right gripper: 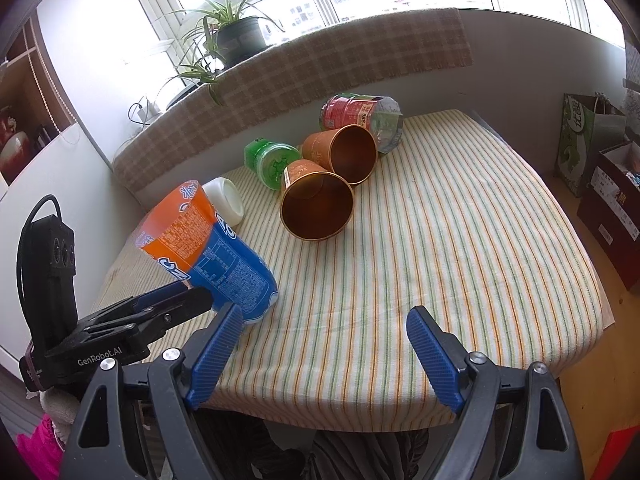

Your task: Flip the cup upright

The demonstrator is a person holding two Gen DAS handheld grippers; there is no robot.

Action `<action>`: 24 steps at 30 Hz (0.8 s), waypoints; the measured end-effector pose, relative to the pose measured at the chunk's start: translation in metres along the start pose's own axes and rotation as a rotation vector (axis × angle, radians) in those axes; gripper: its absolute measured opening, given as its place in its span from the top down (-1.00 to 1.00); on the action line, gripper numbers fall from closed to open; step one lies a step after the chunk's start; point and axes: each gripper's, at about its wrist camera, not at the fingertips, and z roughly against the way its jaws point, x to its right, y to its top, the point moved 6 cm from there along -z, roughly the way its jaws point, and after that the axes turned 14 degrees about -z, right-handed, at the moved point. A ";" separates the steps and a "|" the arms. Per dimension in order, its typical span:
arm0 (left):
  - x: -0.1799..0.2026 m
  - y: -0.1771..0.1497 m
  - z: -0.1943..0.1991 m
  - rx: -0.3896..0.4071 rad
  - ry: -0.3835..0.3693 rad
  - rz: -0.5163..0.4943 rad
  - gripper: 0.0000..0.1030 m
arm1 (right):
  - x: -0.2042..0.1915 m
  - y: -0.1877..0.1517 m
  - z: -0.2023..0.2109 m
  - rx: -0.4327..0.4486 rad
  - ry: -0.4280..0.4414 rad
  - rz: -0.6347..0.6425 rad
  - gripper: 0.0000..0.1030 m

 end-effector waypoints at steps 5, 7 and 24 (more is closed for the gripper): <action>-0.009 -0.013 0.023 0.037 0.066 -0.017 -0.47 | -0.007 0.002 0.005 0.041 -0.019 0.037 -0.68; -0.012 -0.014 0.039 0.085 0.125 -0.028 -0.47 | -0.011 0.003 0.010 0.079 -0.037 0.063 -0.68; -0.012 0.012 0.137 0.433 0.421 -0.058 -1.00 | -0.057 0.009 0.059 0.442 -0.168 0.263 -1.00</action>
